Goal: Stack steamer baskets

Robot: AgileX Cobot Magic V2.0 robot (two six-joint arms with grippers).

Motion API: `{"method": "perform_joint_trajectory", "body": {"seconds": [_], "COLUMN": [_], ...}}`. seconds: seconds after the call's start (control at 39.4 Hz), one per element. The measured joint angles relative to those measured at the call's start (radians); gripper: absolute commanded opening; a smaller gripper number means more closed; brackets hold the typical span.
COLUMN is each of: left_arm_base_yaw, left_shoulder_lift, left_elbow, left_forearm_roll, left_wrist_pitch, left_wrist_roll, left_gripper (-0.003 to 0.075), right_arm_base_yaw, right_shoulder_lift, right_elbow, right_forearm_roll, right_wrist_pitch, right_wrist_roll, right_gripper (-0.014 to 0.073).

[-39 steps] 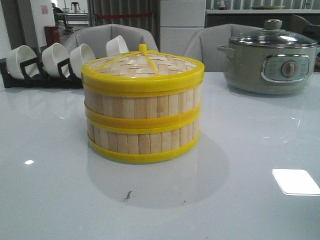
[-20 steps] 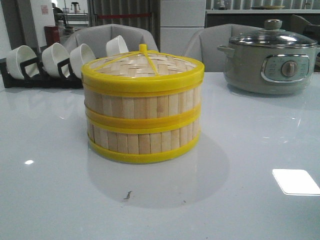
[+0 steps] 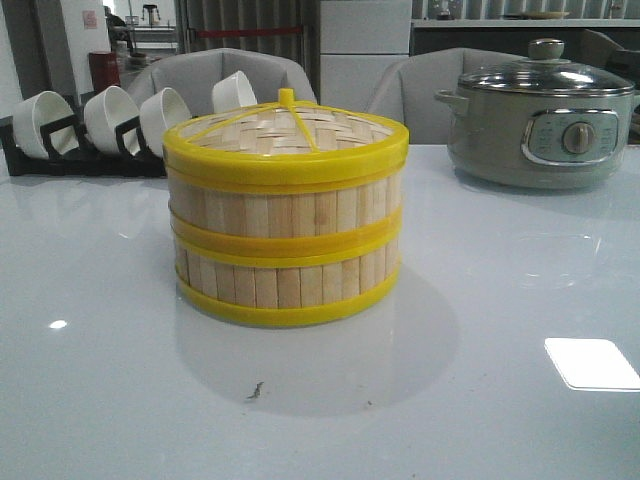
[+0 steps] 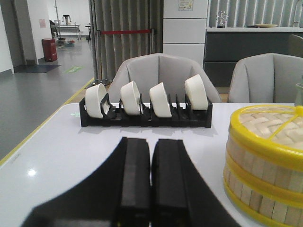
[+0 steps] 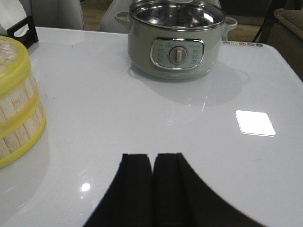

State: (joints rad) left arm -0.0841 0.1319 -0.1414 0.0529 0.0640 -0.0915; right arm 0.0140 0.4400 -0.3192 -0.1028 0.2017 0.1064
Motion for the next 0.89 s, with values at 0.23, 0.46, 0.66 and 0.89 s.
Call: {"method": "perform_joint_trajectory", "body": {"seconds": [0.23, 0.46, 0.66, 0.89], "left_arm_base_yaw": [0.016, 0.016, 0.016, 0.016], "left_shoulder_lift": [-0.135, -0.135, -0.135, -0.135], "left_elbow": [0.148, 0.148, 0.148, 0.148], "left_forearm_roll": [-0.039, -0.013, -0.007, -0.018], "left_wrist_pitch": [0.011, 0.034, 0.034, 0.034], "left_wrist_roll": [0.000, 0.000, 0.000, 0.000], "left_gripper": [0.0085, 0.0085, 0.0085, 0.0085], "right_arm_base_yaw": [0.000, 0.000, 0.000, 0.000], "right_shoulder_lift": [0.000, 0.000, 0.000, 0.000], "right_elbow": [0.000, 0.001, 0.001, 0.001], "right_forearm_roll": [0.002, 0.002, 0.002, 0.002], "right_wrist_pitch": [0.000, 0.000, 0.000, 0.000], "right_wrist_roll": [0.000, 0.000, 0.000, 0.000], "right_gripper": [0.0054, 0.0054, 0.0054, 0.0054]}}
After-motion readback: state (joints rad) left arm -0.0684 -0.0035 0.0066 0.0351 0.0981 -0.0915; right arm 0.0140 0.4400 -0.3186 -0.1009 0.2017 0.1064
